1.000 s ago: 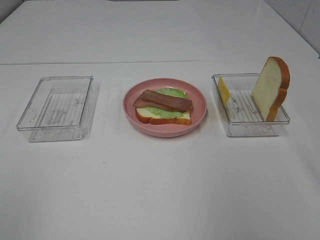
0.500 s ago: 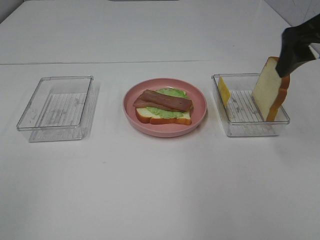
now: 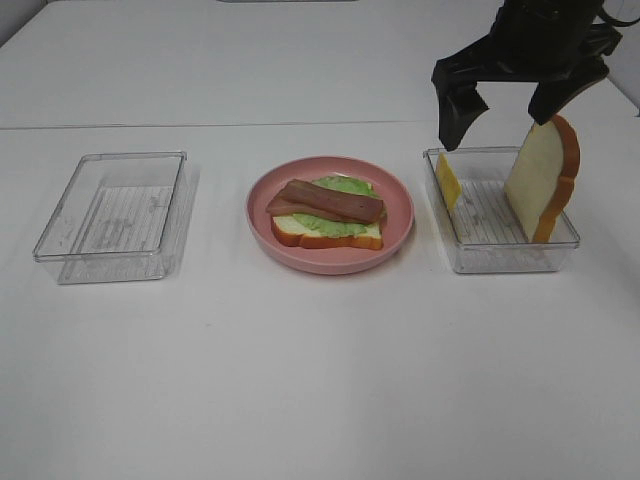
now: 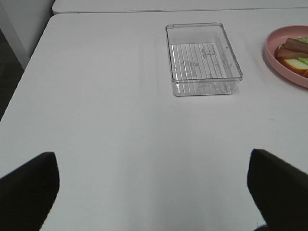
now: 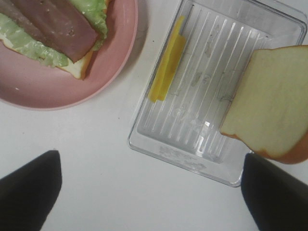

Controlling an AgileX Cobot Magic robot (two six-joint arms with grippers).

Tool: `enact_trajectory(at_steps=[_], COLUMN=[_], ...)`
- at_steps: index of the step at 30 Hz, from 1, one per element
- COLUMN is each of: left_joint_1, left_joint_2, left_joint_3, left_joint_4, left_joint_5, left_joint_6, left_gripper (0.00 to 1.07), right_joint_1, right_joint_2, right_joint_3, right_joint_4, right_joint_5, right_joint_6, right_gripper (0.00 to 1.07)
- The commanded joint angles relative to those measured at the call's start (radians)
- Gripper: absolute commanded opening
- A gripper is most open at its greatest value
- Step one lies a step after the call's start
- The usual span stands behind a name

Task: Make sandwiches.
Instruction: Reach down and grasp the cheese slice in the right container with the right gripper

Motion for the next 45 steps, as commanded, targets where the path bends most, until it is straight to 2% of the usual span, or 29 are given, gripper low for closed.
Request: enact_trajectory(at_steps=[1, 5, 12, 26, 35, 37, 39, 40, 41, 42, 43, 44, 45], left_joint_1=[0.002, 0.002, 0.002, 0.002, 0.002, 0.002, 0.002, 0.002, 0.002, 0.002, 0.002, 0.002, 0.002], left_joint_2=[-0.012, -0.012, -0.012, -0.012, -0.012, -0.012, -0.012, -0.012, -0.012, -0.012, -0.012, -0.012, -0.012], left_joint_3=[0.002, 0.002, 0.002, 0.002, 0.002, 0.002, 0.002, 0.002, 0.002, 0.002, 0.002, 0.002, 0.002], left_joint_4=[-0.008, -0.008, -0.008, -0.008, -0.008, -0.008, -0.008, -0.008, -0.008, -0.008, -0.008, -0.008, -0.008], left_joint_5=[-0.006, -0.006, -0.006, -0.006, -0.006, -0.006, -0.006, -0.006, -0.006, -0.006, -0.006, -0.006, -0.006], left_joint_6=[-0.003, -0.003, -0.003, -0.003, -0.003, -0.003, -0.003, -0.003, -0.003, -0.003, -0.003, -0.003, -0.003], left_gripper=[1.00, 1.00, 1.00, 1.00, 1.00, 1.00, 1.00, 1.00, 1.00, 1.00, 1.00, 1.00, 1.00], right_joint_1=[0.000, 0.000, 0.000, -0.001, -0.003, -0.003, -0.003, -0.003, -0.003, -0.003, -0.003, -0.003, -0.003], right_joint_2=[0.087, 0.160, 0.228, 0.339, 0.389, 0.396, 0.400, 0.400, 0.400, 0.400, 0.400, 0.400, 0.400], right_joint_3=[-0.095, -0.165, -0.201, -0.204, -0.207, -0.208, -0.208, -0.208, -0.208, -0.208, -0.208, -0.208, -0.208], right_joint_4=[0.012, 0.016, 0.016, 0.038, 0.023, 0.022, 0.022, 0.022, 0.017, 0.017, 0.011, -0.002, -0.002], right_joint_5=[0.042, 0.039, 0.013, -0.075, -0.103, -0.105, -0.108, -0.108, -0.111, -0.111, -0.111, -0.111, -0.111], right_joint_6=[0.030, 0.078, 0.097, 0.112, 0.112, 0.112, 0.111, 0.111, 0.116, 0.116, 0.118, 0.119, 0.119], right_gripper=[0.99, 0.99, 0.99, 0.99, 0.90, 0.88, 0.77, 0.77, 0.65, 0.65, 0.59, 0.46, 0.46])
